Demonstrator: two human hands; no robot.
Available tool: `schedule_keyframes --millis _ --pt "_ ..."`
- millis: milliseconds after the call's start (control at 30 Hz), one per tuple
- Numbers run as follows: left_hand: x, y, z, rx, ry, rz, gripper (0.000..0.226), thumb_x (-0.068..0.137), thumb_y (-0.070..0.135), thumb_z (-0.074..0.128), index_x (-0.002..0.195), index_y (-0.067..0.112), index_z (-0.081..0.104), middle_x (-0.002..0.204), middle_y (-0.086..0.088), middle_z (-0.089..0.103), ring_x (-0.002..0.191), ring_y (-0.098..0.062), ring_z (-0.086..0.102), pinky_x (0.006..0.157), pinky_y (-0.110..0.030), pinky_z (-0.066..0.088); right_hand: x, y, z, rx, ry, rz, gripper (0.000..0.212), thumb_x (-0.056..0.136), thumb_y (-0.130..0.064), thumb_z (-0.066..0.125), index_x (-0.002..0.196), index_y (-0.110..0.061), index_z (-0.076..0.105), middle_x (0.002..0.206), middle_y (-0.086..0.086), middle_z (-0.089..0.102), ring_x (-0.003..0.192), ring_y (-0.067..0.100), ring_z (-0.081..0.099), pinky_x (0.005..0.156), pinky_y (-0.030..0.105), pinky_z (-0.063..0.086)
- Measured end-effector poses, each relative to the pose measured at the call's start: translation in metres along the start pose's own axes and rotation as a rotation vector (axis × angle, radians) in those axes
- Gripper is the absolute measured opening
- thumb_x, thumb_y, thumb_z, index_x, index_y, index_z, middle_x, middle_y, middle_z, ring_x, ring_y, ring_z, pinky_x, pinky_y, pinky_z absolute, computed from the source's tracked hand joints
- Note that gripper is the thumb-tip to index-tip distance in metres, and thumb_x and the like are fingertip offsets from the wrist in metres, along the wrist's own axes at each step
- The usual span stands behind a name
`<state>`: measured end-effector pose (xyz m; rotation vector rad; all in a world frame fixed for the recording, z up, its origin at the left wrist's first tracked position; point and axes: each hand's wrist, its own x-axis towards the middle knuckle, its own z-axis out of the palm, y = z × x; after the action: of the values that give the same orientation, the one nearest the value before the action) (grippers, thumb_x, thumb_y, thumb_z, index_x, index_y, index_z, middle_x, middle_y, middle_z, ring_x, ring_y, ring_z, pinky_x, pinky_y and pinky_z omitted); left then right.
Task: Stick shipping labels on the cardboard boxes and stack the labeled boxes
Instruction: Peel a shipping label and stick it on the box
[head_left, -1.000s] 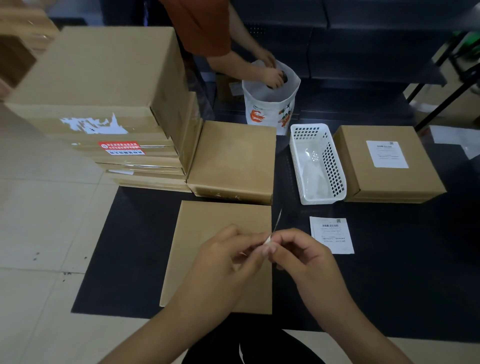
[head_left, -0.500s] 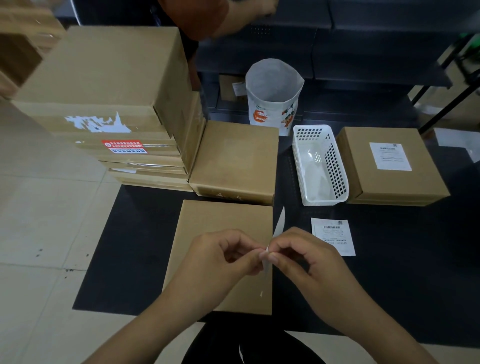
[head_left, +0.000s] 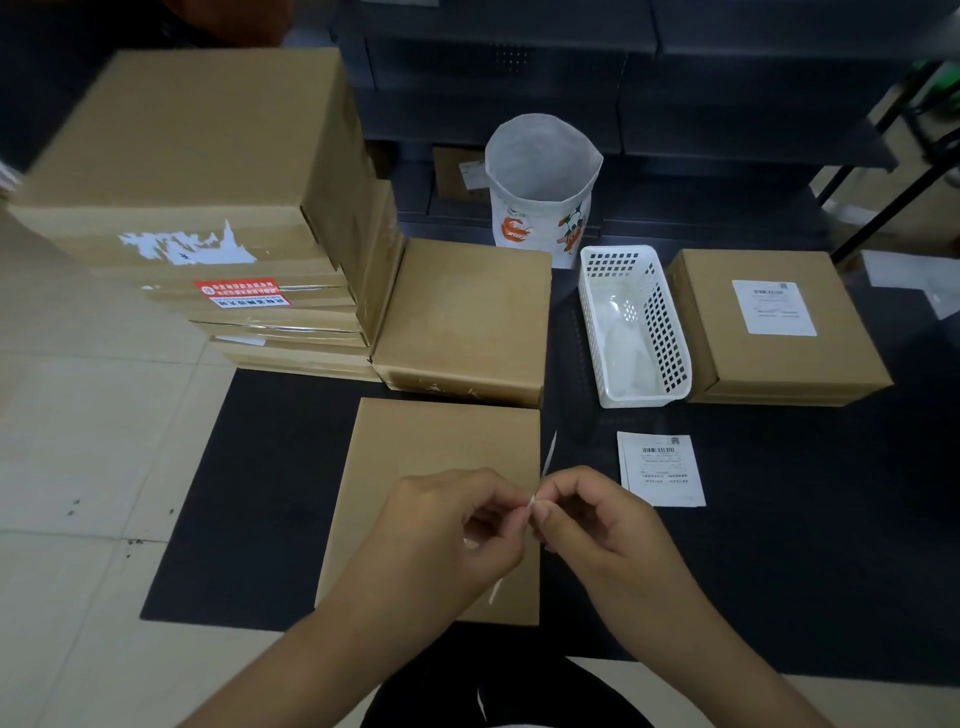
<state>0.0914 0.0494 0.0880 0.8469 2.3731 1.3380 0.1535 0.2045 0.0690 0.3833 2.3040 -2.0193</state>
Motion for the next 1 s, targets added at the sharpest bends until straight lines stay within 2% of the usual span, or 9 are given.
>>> schedule_keyframes --millis 67,167,300,400,533,700,800,900,1000 --pt "-0.0005 0.0014 0.0012 -0.002 0.006 -0.011 0.012 0.081 0.008 0.072 0.090 0.016 0.075 0.078 0.012 0.071 0.074 0.001 0.067 0.068 -0.013 0.054 -0.0006 0.0009 0.0023 0.019 0.013 0.014 0.006 0.079 -0.027 0.060 0.077 -0.023 0.065 0.076 0.002 0.064 0.074 0.024 0.058 0.074 0.045 0.050" --pt "-0.0017 0.0039 0.0030 -0.008 0.023 -0.029 0.012 0.081 0.008 0.072 0.087 0.018 0.074 0.077 0.013 0.070 0.073 0.000 0.067 0.067 -0.014 0.054 -0.0019 0.0021 0.0044 0.060 0.044 0.039 0.006 0.076 -0.028 0.062 0.076 -0.022 0.064 0.076 0.006 0.063 0.072 0.018 0.056 0.074 0.047 0.050" --pt "-0.0037 0.0051 0.0049 0.003 0.010 -0.029 0.010 0.082 0.009 0.071 0.086 0.019 0.074 0.076 0.013 0.069 0.073 -0.001 0.066 0.067 -0.015 0.054 -0.0034 0.0023 0.0050 0.098 0.040 0.057 0.015 0.070 -0.037 0.062 0.073 -0.022 0.064 0.076 0.007 0.063 0.073 0.017 0.056 0.074 0.045 0.051" --pt "-0.0053 0.0045 0.0045 0.026 0.002 -0.007 0.010 0.082 0.011 0.071 0.086 0.019 0.074 0.076 0.014 0.068 0.074 -0.001 0.065 0.067 -0.015 0.054 -0.0033 0.0021 0.0056 0.091 0.046 0.063 0.005 0.073 -0.026 0.061 0.069 -0.024 0.063 0.073 0.005 0.063 0.071 0.016 0.057 0.073 0.041 0.051" --pt "-0.0061 0.0048 0.0044 0.045 0.007 0.005 0.008 0.081 0.017 0.068 0.086 0.021 0.073 0.076 0.014 0.067 0.072 -0.001 0.064 0.066 -0.018 0.054 -0.0036 0.0012 0.0080 0.094 0.055 0.058 0.009 0.069 -0.034 0.061 0.068 -0.025 0.062 0.070 0.001 0.062 0.070 0.015 0.056 0.072 0.044 0.052" --pt "-0.0067 0.0055 0.0041 0.035 0.000 -0.016 0.009 0.082 0.019 0.067 0.087 0.023 0.073 0.078 0.014 0.067 0.074 -0.002 0.065 0.067 -0.020 0.055 -0.0022 0.0025 0.0105 0.105 0.051 0.057 0.008 0.075 -0.022 0.057 0.068 -0.023 0.061 0.066 -0.003 0.058 0.068 0.012 0.053 0.068 0.035 0.049" --pt "-0.0069 0.0061 0.0036 -0.016 0.001 -0.051 0.009 0.084 0.016 0.069 0.089 0.022 0.074 0.080 0.014 0.069 0.077 -0.003 0.066 0.069 -0.019 0.055 -0.0018 0.0030 0.0100 0.107 0.036 0.049 0.008 0.073 -0.029 0.060 0.069 -0.022 0.060 0.066 -0.004 0.056 0.067 0.010 0.051 0.065 0.029 0.046" --pt "-0.0062 0.0064 0.0015 -0.134 -0.001 -0.139 0.010 0.084 0.014 0.070 0.088 0.021 0.074 0.079 0.013 0.071 0.077 -0.004 0.068 0.070 -0.016 0.054 -0.0021 0.0052 0.0083 0.095 0.020 0.029 0.019 0.069 -0.041 0.059 0.070 -0.022 0.059 0.067 -0.007 0.054 0.066 0.009 0.048 0.062 0.026 0.043" --pt "-0.0050 0.0063 0.0001 -0.191 -0.007 -0.202 0.009 0.083 0.012 0.070 0.086 0.020 0.074 0.077 0.011 0.071 0.075 -0.003 0.068 0.068 -0.014 0.052 -0.0023 0.0070 0.0086 0.074 0.004 0.016 0.020 0.071 -0.044 0.058 0.070 -0.024 0.058 0.065 -0.009 0.052 0.063 0.008 0.044 0.058 0.023 0.039"
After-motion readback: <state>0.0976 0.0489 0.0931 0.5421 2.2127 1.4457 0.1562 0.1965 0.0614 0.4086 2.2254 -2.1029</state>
